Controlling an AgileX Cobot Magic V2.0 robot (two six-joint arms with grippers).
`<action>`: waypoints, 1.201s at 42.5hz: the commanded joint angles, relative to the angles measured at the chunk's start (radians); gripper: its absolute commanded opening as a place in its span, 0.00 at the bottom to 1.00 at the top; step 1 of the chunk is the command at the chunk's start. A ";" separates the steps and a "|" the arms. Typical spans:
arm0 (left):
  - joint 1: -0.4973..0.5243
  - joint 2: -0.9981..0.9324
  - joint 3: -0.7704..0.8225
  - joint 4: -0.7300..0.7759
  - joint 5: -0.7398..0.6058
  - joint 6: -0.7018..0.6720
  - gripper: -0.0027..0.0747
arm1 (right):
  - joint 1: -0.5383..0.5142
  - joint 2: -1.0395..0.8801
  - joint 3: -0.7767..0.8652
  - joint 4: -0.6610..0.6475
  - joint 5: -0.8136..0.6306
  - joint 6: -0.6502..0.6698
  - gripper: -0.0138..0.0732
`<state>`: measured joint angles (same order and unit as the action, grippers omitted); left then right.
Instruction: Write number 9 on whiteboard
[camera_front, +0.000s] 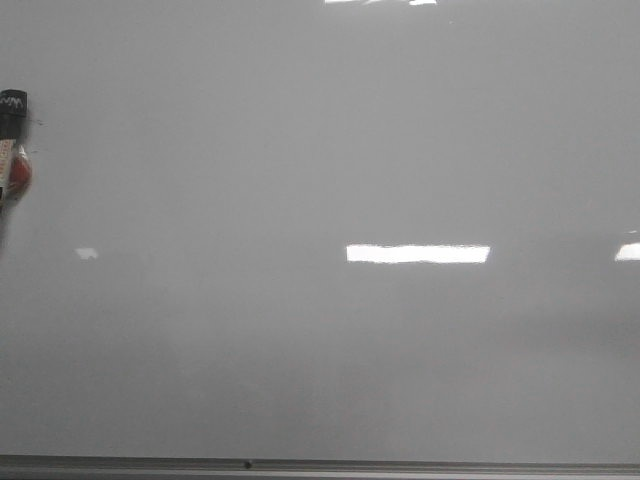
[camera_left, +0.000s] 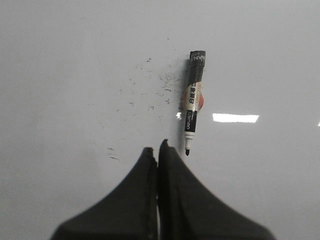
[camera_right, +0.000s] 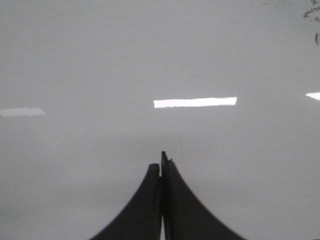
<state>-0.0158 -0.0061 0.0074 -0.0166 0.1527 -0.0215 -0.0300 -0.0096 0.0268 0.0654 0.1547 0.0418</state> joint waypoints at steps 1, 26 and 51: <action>0.001 -0.018 0.003 0.000 -0.078 -0.010 0.01 | -0.005 -0.020 -0.003 -0.008 -0.072 -0.003 0.09; 0.001 -0.018 0.003 0.000 -0.078 -0.010 0.01 | -0.005 -0.020 -0.003 -0.008 -0.072 -0.003 0.09; 0.001 -0.018 0.003 0.000 -0.081 -0.010 0.01 | -0.005 -0.020 -0.004 0.010 -0.091 -0.003 0.09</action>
<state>-0.0158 -0.0061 0.0074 -0.0166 0.1527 -0.0215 -0.0300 -0.0096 0.0268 0.0654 0.1547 0.0418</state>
